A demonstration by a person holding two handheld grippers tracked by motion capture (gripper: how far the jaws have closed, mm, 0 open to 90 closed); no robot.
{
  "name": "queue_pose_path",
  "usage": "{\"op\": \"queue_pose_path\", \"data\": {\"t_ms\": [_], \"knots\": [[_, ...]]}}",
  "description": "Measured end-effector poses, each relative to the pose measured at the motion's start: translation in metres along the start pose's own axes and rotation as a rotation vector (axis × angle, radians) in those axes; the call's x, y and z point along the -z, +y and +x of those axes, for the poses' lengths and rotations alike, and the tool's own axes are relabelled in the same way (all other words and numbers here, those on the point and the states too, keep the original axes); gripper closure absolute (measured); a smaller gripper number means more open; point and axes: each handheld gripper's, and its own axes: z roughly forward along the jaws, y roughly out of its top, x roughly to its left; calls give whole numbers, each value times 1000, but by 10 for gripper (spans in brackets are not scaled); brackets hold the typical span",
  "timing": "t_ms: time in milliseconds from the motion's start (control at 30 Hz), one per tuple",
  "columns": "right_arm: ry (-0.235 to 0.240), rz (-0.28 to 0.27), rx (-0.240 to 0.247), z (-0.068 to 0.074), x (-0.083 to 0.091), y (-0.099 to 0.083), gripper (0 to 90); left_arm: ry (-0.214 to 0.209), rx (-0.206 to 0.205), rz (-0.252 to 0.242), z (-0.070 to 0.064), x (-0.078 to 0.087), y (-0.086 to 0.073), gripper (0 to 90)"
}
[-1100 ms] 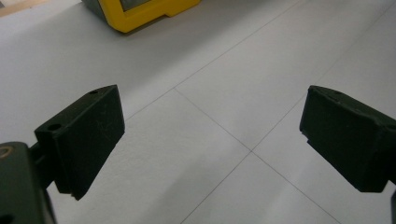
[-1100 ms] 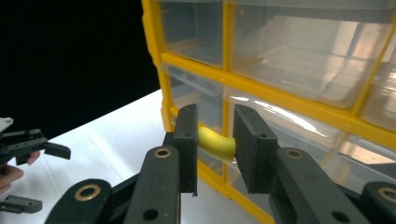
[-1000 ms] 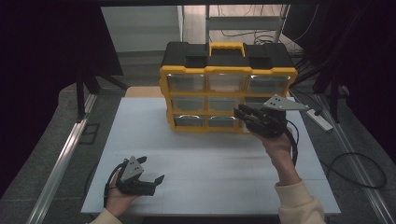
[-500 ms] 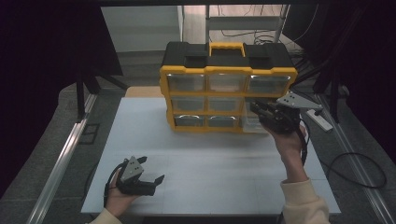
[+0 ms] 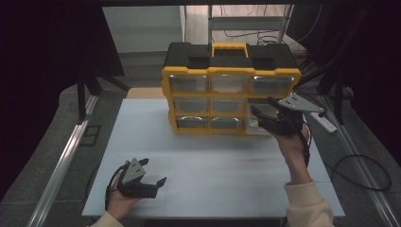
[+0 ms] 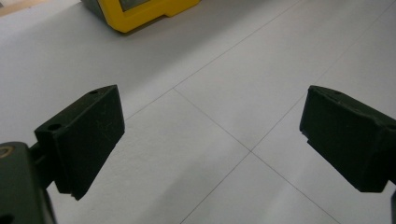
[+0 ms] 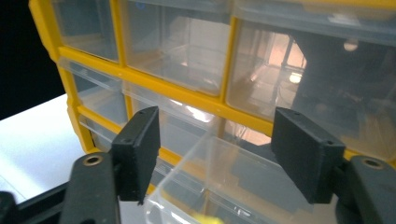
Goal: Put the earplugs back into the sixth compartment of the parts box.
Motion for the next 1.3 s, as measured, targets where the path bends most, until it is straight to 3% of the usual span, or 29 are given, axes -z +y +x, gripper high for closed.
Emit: {"op": "queue_pose_path", "data": {"t_ms": [133, 267, 333, 400, 633, 767, 900, 1100, 1200, 1300], "knots": [[45, -11, -14, 5, 4, 1, 312, -1, -3, -2, -1, 0, 0, 63], [174, -58, -58, 10, 13, -1, 317, 1, 0, -6, -1, 0, 1, 63], [216, -44, -30, 18, 21, -5, 313, -1, 1, -5, -1, 1, 0, 63], [211, -29, -4, 21, 26, -11, 312, -2, 3, -9, -1, 1, 0, 63], [250, -10, -7, 28, 48, -42, 307, -6, 3, -17, -1, 2, 1, 63], [244, 14, -9, 29, 56, -62, 301, -5, 1, -15, -1, 1, 1, 62], [225, 44, -13, 22, 59, -90, 298, -5, -2, -14, -1, 1, 1, 63], [197, 115, -58, 5, 57, -133, 290, -6, -1, -10, -1, 0, 1, 63], [200, 134, -74, 0, 58, -143, 289, -4, -2, -9, -1, 0, 1, 62], [207, 142, -58, 1, 57, -146, 286, -2, -4, -8, -1, 0, 1, 63]]}}
